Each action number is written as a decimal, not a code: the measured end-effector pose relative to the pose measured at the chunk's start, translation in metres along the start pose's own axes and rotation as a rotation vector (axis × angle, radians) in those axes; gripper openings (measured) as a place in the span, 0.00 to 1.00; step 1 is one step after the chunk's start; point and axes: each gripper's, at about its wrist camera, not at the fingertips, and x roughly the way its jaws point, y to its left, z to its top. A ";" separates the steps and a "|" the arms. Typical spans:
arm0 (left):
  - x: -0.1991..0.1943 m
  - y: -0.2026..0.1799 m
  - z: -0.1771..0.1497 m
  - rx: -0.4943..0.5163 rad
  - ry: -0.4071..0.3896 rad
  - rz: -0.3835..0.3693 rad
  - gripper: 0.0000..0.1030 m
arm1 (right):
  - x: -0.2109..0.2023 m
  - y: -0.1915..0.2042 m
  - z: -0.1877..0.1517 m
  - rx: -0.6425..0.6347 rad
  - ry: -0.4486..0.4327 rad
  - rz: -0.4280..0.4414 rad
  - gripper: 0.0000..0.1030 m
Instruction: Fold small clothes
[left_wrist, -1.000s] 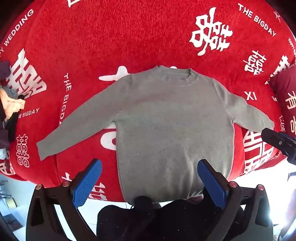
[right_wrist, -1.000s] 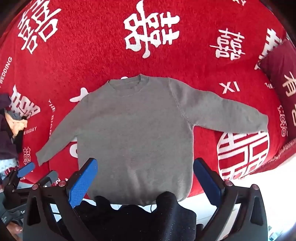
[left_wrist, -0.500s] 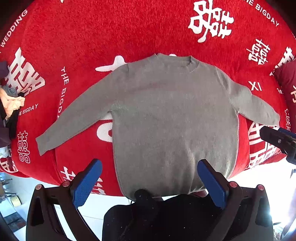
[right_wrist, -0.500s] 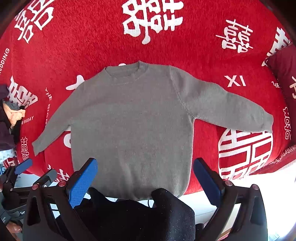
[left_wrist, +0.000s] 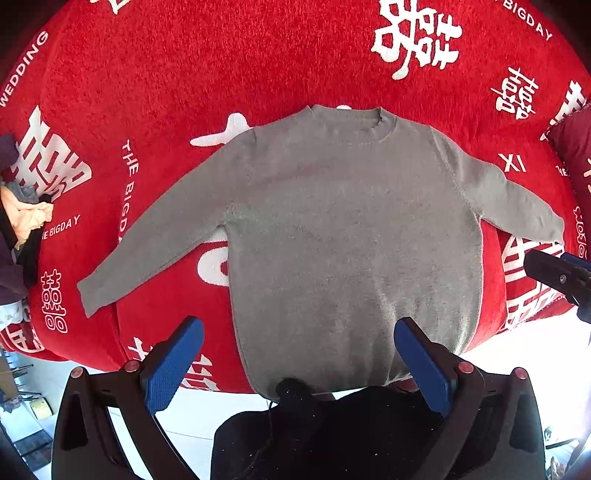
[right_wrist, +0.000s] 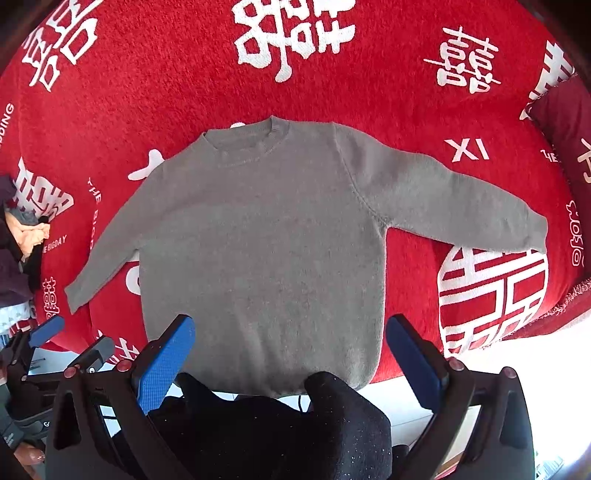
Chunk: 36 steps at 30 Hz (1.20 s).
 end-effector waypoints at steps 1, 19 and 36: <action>0.000 0.000 0.000 -0.001 0.000 0.001 1.00 | 0.000 0.000 0.000 -0.001 -0.003 -0.004 1.00; -0.001 0.000 -0.003 0.008 -0.012 0.019 1.00 | -0.002 -0.002 0.000 -0.004 -0.011 -0.011 1.00; 0.002 0.003 -0.007 0.000 -0.007 0.020 1.00 | -0.004 0.002 0.002 -0.022 -0.027 0.023 1.00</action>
